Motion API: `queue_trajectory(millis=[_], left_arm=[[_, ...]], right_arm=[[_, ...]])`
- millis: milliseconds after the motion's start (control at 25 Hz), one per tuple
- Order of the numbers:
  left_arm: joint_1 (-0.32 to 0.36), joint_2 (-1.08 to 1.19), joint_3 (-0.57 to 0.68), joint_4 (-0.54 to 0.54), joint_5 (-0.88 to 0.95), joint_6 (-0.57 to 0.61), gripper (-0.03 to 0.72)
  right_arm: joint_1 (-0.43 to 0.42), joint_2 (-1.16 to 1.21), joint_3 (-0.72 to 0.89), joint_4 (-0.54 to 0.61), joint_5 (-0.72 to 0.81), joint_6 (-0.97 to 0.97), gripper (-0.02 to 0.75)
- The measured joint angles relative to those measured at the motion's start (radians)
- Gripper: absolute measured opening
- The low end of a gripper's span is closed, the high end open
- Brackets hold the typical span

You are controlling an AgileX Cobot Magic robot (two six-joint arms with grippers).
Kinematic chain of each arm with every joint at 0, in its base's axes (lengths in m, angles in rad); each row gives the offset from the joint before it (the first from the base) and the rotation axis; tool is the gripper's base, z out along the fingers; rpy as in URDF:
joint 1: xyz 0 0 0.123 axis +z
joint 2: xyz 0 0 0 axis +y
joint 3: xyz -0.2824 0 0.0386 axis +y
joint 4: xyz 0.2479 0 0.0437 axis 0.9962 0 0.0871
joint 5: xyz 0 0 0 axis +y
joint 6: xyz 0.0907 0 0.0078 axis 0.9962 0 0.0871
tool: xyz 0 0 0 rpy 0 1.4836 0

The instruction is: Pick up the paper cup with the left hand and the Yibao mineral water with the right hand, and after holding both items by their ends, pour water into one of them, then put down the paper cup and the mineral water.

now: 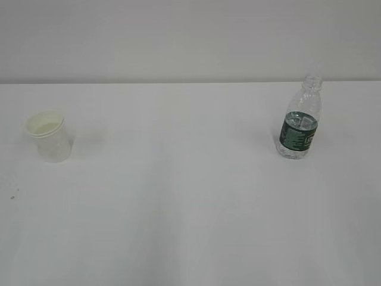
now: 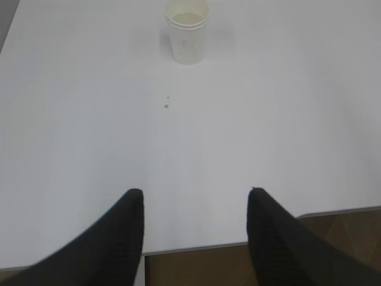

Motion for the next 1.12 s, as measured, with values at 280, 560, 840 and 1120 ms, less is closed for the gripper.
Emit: queue_trajectory(millis=[280,560,840,1120], left_arm=[[0.0,0.0,0.0,0.0,-0.006,0.0,0.394],[0.0,-0.024,0.0,0.0,-0.019,0.0,0.393],[0.0,-0.082,0.0,0.0,-0.03,-0.001,0.393],[0.0,-0.083,0.0,0.0,-0.055,-0.001,0.364]], right_arm=[[0.0,0.0,0.0,-0.012,0.0,0.003,0.537],[0.0,-0.002,0.017,-0.013,-0.002,0.005,0.538],[0.0,-0.095,0.021,-0.013,-0.019,0.006,0.537],[0.0,-0.192,0.021,-0.013,-0.027,0.006,0.537]])
